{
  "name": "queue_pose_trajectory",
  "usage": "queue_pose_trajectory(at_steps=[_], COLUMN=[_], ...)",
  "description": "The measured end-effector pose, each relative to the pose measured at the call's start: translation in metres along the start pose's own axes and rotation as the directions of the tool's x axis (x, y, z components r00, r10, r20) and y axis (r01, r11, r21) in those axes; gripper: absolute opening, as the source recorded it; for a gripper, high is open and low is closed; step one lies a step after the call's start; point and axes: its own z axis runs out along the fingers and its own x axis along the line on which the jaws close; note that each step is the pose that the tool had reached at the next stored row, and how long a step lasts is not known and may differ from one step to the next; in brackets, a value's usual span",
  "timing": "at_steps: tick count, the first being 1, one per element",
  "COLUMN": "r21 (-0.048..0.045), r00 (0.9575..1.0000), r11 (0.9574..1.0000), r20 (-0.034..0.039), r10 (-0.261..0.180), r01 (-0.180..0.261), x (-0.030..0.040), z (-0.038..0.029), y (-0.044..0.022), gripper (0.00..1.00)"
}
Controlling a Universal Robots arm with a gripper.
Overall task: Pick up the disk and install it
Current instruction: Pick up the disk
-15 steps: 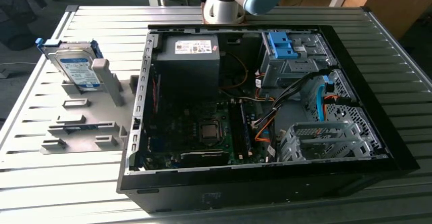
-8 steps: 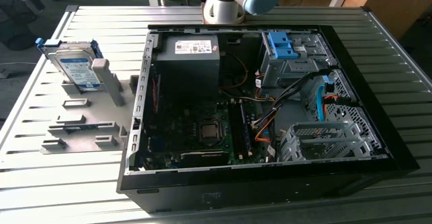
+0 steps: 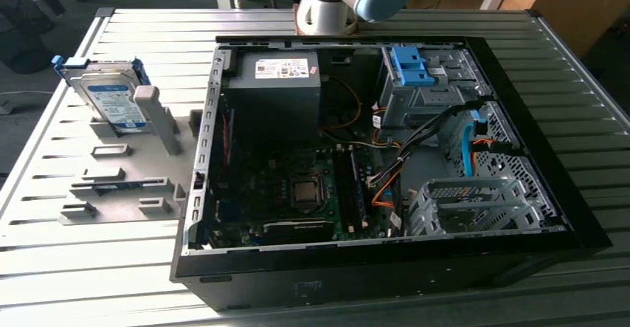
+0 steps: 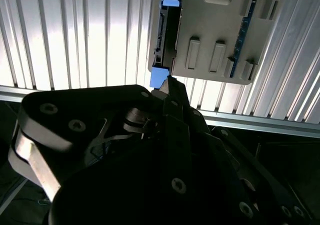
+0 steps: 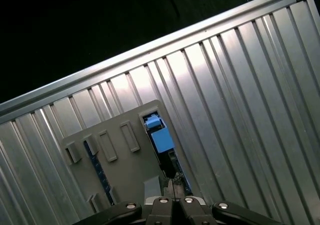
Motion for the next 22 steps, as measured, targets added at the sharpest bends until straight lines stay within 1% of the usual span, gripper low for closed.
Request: queue_pose_trajectory(at_steps=[12, 13, 14, 15, 18, 20, 22], r21=[-0.001, -0.0048, -0.0121, -0.0158, -0.0177, -0.0211, -0.0252], r00=[1.0, 1.0, 1.0, 1.0, 1.0, 0.9995, 0.9977], r11=[1.0, 1.0, 0.9999, 0.9999, 0.9998, 0.9993, 0.9974], r20=[-0.0001, -0.0018, -0.0051, -0.0063, -0.0058, -0.0059, -0.0054], r10=[-0.005, -0.005, -0.005, -0.004, -0.006, -0.031, -0.068], r01=[0.005, 0.005, 0.005, 0.004, 0.006, 0.031, 0.068], x=[0.0, -0.0001, 0.0, 0.0, 0.0, 0.0001, 0.0002], z=[0.0, 0.0, 0.0, 0.0002, 0.0009, 0.0014, 0.0019], y=[0.0, -0.0001, -0.0001, 0.0, 0.0, 0.0, 0.0001], gripper=[0.11, 0.11, 0.11, 0.11, 0.11, 0.11, 0.11])
